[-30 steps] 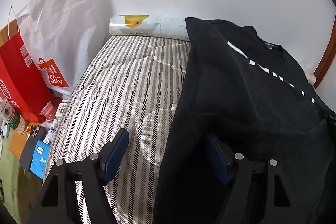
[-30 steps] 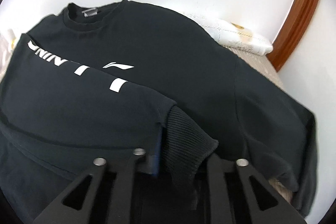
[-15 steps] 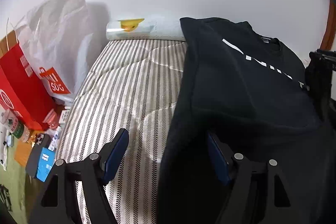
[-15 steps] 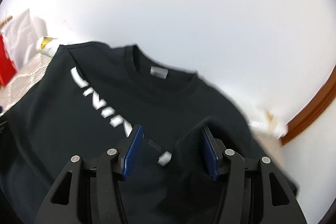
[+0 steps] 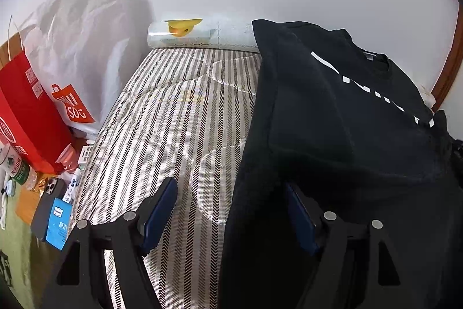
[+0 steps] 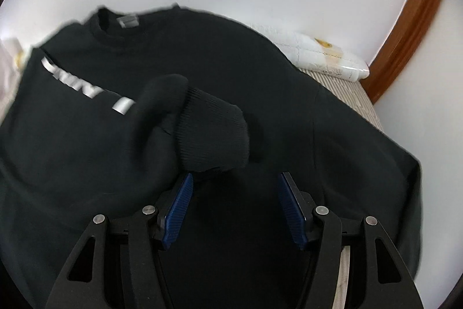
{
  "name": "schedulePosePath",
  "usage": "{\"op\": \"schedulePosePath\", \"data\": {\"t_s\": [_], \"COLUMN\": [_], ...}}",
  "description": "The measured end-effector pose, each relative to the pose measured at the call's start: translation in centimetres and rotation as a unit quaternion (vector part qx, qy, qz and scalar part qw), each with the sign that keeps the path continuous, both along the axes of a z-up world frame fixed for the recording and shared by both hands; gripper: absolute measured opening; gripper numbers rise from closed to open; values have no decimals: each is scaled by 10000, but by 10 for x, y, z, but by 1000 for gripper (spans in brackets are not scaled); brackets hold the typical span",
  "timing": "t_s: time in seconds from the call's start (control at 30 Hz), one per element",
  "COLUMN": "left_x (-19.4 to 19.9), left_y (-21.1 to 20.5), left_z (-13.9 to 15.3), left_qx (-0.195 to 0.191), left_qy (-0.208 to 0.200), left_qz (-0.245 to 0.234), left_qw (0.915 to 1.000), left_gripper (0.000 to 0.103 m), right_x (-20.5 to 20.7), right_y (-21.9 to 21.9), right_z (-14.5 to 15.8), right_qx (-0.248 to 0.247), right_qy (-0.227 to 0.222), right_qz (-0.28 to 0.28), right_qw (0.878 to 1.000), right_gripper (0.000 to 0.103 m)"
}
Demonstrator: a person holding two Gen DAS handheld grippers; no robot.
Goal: Fold small clothes
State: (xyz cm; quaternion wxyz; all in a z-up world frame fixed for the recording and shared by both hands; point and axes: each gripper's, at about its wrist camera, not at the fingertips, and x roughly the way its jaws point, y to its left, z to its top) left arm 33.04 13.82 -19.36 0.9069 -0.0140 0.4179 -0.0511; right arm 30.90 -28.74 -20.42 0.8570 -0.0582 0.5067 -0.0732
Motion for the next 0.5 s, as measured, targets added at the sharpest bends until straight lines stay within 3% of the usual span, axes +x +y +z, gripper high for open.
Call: {"op": "schedulePosePath", "data": {"t_s": [0.17, 0.33, 0.43, 0.47, 0.5], "left_x": [0, 1, 1, 2, 2], "left_y": [0, -1, 0, 0, 0], "left_z": [0, 0, -1, -1, -1], "left_qx": [1, 5, 2, 5, 6], "left_qy": [9, 21, 35, 43, 48], "left_qz": [-3, -12, -20, -20, -19], "left_qw": [10000, 10000, 10000, 10000, 10000], "left_gripper": [73, 73, 73, 73, 73], "right_x": [3, 26, 34, 36, 37], "right_y": [19, -1, -17, -19, -18], "right_z": [21, -1, -21, -26, -28], "right_qx": [50, 25, 595, 770, 960], "right_qy": [-526, -369, -161, -145, -159], "right_qz": [159, -157, -249, -179, -42], "right_qw": [9985, 9992, 9978, 9968, 9952], "right_gripper": [68, 70, 70, 67, 46]}}
